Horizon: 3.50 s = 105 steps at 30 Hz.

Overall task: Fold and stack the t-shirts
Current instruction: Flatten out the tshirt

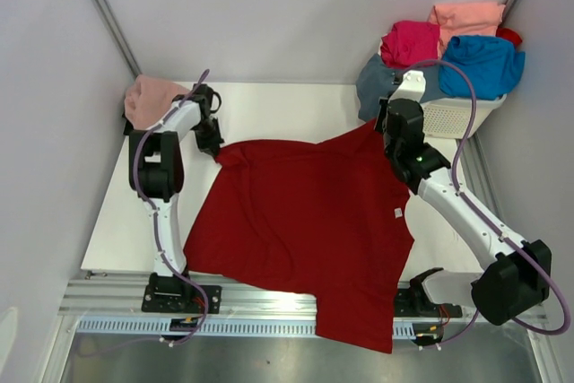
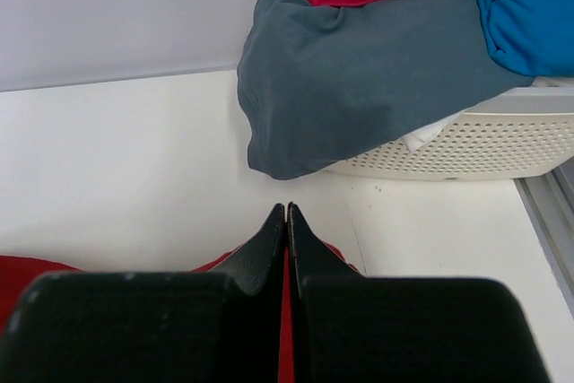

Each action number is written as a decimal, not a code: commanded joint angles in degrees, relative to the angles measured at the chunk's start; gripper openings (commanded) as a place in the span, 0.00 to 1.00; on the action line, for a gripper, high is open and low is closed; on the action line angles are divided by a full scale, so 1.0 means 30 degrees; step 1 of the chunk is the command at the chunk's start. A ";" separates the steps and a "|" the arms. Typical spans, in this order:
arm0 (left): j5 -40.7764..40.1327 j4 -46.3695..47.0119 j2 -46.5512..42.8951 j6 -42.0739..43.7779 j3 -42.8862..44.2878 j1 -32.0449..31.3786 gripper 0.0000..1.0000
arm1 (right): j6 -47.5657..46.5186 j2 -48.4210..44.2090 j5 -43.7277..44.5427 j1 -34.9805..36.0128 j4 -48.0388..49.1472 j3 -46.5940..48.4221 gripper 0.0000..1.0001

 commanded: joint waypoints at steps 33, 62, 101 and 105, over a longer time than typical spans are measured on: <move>0.5195 0.3692 -0.6432 -0.3210 -0.4562 -0.1391 0.99 | -0.0132 -0.0315 -0.0023 0.0620 0.0263 -0.0302 0.00; 0.1954 -0.2724 -0.1008 -0.0167 0.2148 -0.3289 0.00 | 0.0044 -0.0287 0.0241 0.0941 0.0320 0.0108 0.00; -0.0068 -0.4568 -0.0160 0.1912 0.1678 -0.3114 0.01 | -0.0103 -0.1253 0.0388 0.1323 0.0086 0.0108 0.00; 0.0163 -0.4308 -0.0595 0.2030 0.1067 -0.3729 0.00 | -0.0190 -0.1282 0.0387 0.1323 0.0115 0.0109 0.00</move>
